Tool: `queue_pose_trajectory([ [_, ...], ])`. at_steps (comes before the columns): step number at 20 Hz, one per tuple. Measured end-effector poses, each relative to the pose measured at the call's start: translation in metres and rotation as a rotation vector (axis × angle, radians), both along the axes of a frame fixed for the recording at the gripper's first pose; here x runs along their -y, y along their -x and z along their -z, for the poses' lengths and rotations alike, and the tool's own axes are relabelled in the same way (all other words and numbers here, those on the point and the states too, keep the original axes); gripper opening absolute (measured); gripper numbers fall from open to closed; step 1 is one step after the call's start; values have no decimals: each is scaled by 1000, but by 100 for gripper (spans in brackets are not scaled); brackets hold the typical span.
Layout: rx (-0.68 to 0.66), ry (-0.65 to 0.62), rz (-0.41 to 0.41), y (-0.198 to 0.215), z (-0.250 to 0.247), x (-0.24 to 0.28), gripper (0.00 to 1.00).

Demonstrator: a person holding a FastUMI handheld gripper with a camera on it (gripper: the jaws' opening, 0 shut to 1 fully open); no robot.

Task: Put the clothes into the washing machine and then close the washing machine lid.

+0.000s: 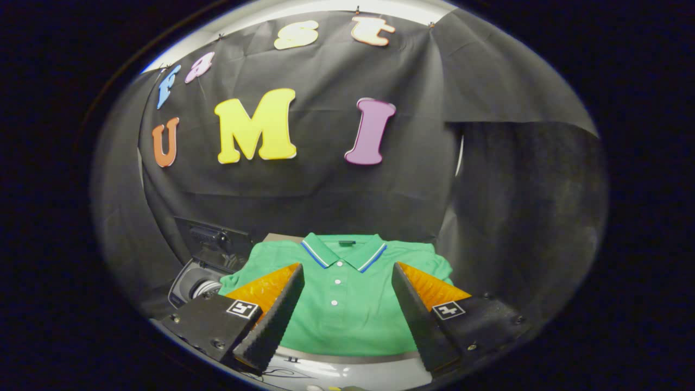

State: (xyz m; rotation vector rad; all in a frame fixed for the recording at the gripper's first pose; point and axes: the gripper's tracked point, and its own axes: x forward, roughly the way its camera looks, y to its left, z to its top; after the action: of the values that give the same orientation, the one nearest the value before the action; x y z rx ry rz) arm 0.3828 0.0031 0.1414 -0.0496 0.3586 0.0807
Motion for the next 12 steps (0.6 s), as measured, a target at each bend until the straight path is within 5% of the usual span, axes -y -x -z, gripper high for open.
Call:
queue_pose_trajectory([
  [12, -413, 9, 36, -55, 99, -22, 100],
])
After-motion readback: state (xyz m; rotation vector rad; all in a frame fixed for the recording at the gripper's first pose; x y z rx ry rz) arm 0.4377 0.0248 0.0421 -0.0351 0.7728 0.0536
